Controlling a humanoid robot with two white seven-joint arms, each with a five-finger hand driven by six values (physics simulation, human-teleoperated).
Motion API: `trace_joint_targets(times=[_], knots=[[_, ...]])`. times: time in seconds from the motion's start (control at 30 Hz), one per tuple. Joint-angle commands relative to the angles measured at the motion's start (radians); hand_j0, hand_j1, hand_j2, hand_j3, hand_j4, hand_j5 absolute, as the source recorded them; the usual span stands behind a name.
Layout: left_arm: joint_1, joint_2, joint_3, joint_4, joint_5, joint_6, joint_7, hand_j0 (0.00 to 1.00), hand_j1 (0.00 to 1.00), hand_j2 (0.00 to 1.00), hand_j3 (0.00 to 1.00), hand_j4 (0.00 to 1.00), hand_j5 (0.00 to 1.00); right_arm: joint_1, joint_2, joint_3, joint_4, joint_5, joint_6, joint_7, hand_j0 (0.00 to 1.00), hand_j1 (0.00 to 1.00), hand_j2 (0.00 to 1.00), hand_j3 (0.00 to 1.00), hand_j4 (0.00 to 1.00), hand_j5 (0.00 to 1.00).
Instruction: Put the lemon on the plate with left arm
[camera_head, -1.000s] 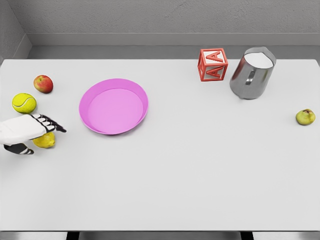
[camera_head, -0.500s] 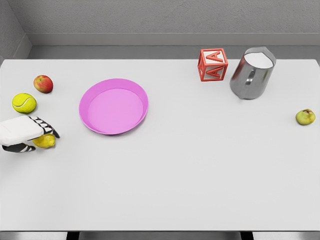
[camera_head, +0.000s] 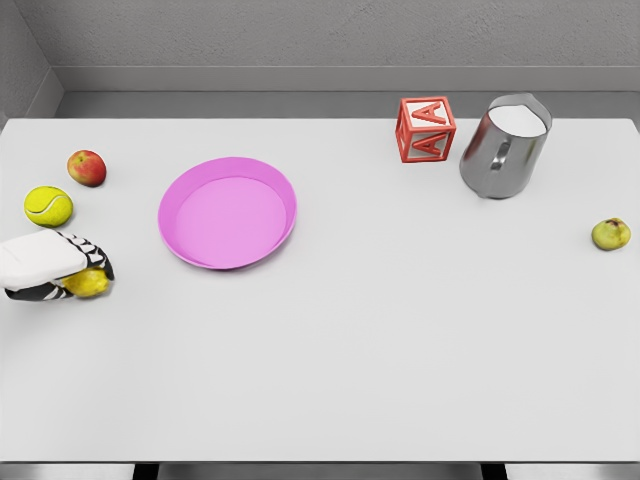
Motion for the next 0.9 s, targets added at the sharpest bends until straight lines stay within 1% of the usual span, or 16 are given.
trace_joint_targets(times=[0.0,0.07,0.27,0.47,0.5,0.87], knots=[[0.000,0.004,0.001,-0.001,0.010,0.002,0.000,0.57,0.57,0.57,0.57,0.57,0.57,0.000,0.000,0.000,0.000,0.000,0.000,0.001,1.00,1.00,1.00,1.00,1.00,1.00],[0.000,0.004,0.001,-0.003,0.011,0.002,0.000,0.54,0.54,0.54,0.54,0.54,0.54,0.000,0.000,0.000,0.000,0.000,0.000,-0.001,1.00,1.00,1.00,1.00,1.00,1.00],[-0.014,0.004,0.009,-0.013,0.014,0.002,0.000,0.54,0.54,0.54,0.54,0.54,0.54,0.000,0.000,0.000,0.000,0.000,0.000,0.001,1.00,1.00,1.00,1.00,1.00,1.00],[-0.054,0.004,0.006,-0.013,0.025,0.002,0.000,0.54,0.54,0.54,0.54,0.54,0.54,0.000,0.000,0.000,0.000,0.000,0.000,0.001,1.00,1.00,1.00,1.00,1.00,1.00],[-0.057,0.003,0.006,-0.013,0.025,0.002,0.000,0.53,0.53,0.53,0.53,0.53,0.53,0.000,0.000,0.000,0.000,0.000,0.000,0.001,1.00,1.00,1.00,1.00,1.00,1.00],[-0.089,-0.034,0.001,-0.013,0.023,0.002,0.000,0.53,0.53,0.53,0.53,0.53,0.53,0.000,0.000,0.000,0.000,0.000,0.000,0.001,1.00,1.00,1.00,1.00,1.00,1.00]])
